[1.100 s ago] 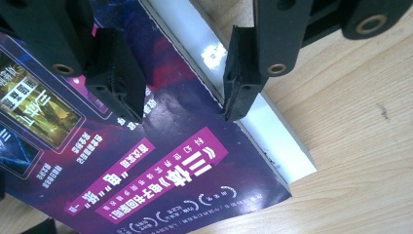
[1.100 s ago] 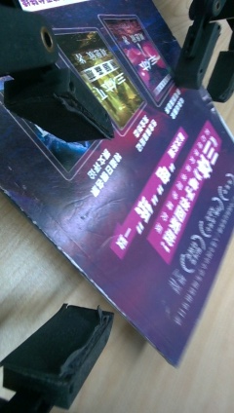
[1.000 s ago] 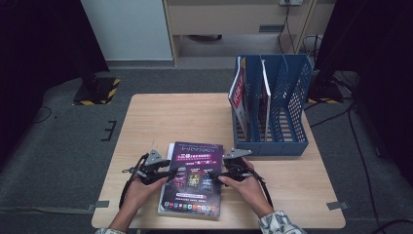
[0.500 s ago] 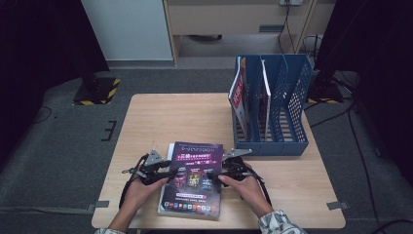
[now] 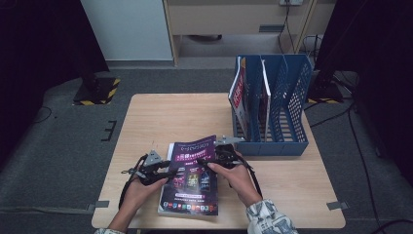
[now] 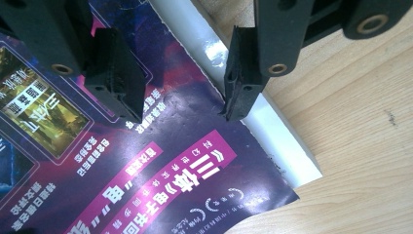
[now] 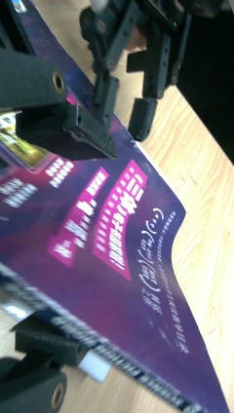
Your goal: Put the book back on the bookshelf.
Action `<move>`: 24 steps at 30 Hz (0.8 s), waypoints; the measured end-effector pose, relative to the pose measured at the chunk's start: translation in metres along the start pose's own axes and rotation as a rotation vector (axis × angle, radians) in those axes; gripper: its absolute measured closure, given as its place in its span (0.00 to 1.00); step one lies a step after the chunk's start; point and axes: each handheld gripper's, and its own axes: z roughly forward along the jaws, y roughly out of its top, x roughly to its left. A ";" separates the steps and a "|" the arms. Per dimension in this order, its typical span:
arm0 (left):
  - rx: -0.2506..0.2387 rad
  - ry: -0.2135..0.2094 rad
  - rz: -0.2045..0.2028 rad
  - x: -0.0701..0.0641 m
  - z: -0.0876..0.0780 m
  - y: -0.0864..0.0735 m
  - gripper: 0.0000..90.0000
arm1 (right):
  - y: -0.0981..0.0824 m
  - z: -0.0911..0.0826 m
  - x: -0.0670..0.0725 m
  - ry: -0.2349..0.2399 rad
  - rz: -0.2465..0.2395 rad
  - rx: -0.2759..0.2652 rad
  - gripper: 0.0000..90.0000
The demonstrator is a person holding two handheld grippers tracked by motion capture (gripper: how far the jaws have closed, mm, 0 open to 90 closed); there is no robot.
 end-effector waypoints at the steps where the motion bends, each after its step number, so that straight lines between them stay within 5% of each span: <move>1: 0.000 -0.001 0.001 0.000 0.000 0.000 0.55 | 0.005 0.006 0.002 -0.011 -0.001 0.014 0.36; 4: -0.001 -0.002 -0.001 0.000 0.000 0.000 0.54 | 0.007 0.013 0.004 -0.026 -0.002 0.035 0.40; 8: 0.001 -0.002 0.000 0.000 0.000 0.000 0.52 | 0.012 0.027 0.011 -0.080 -0.019 0.077 0.59; 14: 0.000 -0.032 -0.010 0.001 0.000 0.000 0.50 | 0.025 0.021 0.009 -0.114 -0.058 0.047 0.84; 16: -0.002 -0.036 -0.015 0.001 0.000 0.001 0.48 | 0.028 0.020 0.010 -0.110 -0.065 0.038 0.85; 24: -0.030 -0.049 -0.061 0.004 0.000 0.002 0.35 | 0.055 0.002 0.026 -0.122 -0.245 -0.036 0.89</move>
